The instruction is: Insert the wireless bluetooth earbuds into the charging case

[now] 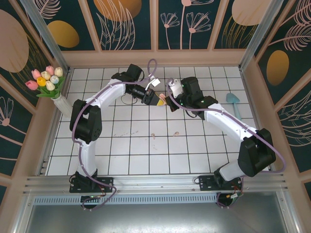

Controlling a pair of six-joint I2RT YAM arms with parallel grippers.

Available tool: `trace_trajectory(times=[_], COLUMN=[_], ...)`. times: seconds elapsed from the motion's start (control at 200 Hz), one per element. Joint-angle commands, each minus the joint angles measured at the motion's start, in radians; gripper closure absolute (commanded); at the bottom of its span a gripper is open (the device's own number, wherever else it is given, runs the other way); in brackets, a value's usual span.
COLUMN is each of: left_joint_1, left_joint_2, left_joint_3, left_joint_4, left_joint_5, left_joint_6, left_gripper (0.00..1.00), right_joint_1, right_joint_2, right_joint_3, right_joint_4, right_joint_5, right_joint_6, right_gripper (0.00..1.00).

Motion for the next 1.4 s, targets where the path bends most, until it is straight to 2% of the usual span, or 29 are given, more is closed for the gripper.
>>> trace_trajectory(times=[0.0,0.14,0.18,0.305,0.42,0.505,0.631,0.831,0.961,1.196,1.301,1.396], left_joint_1=[-0.007,-0.007,-0.007,-0.007,-0.003,0.001,0.010,0.010,0.012,0.011,0.011,0.012], left_joint_2=[0.013,0.001,-0.006,-0.031,-0.076,-0.133,-0.244,-0.434,-0.519,-0.641,-0.674,-0.683], left_joint_3=[0.020,-0.004,-0.015,-0.054,-0.119,-0.204,-0.359,-0.618,-0.747,-0.984,-1.078,-1.122], left_joint_4=[0.015,0.056,0.074,0.148,0.246,0.389,0.646,1.055,1.257,1.603,1.776,1.859], left_joint_5=[0.025,0.027,0.026,0.007,-0.043,-0.094,-0.196,-0.410,-0.549,-0.788,-0.888,-0.951], left_joint_6=[0.014,-0.008,-0.017,-0.064,-0.131,-0.205,-0.322,-0.443,-0.490,-0.464,-0.455,-0.453], left_gripper=[0.86,0.97,0.98,1.00,1.00,1.00,1.00,1.00,1.00,1.00,1.00,1.00], right_joint_1=[0.017,0.015,0.013,0.000,-0.059,-0.091,-0.099,-0.080,-0.011,0.201,0.272,0.324], right_joint_2=[0.004,-0.007,-0.011,-0.051,-0.127,-0.198,-0.273,-0.295,-0.274,-0.160,-0.094,-0.036], right_joint_3=[0.030,0.035,0.037,0.035,0.014,-0.013,-0.036,-0.106,-0.159,-0.257,-0.267,-0.259], right_joint_4=[0.026,0.030,0.030,0.030,0.027,0.025,-0.010,-0.058,-0.086,-0.075,-0.077,-0.073], right_joint_5=[-0.025,-0.004,0.002,-0.021,-0.057,-0.072,-0.031,0.042,0.143,0.238,0.269,0.299], right_joint_6=[0.010,0.025,0.032,0.077,0.128,0.185,0.299,0.578,0.698,0.852,0.894,0.908], right_gripper=[1.00,0.98,0.92,0.63,0.51,0.45,0.44,0.44,0.44,0.44,0.44,0.45])
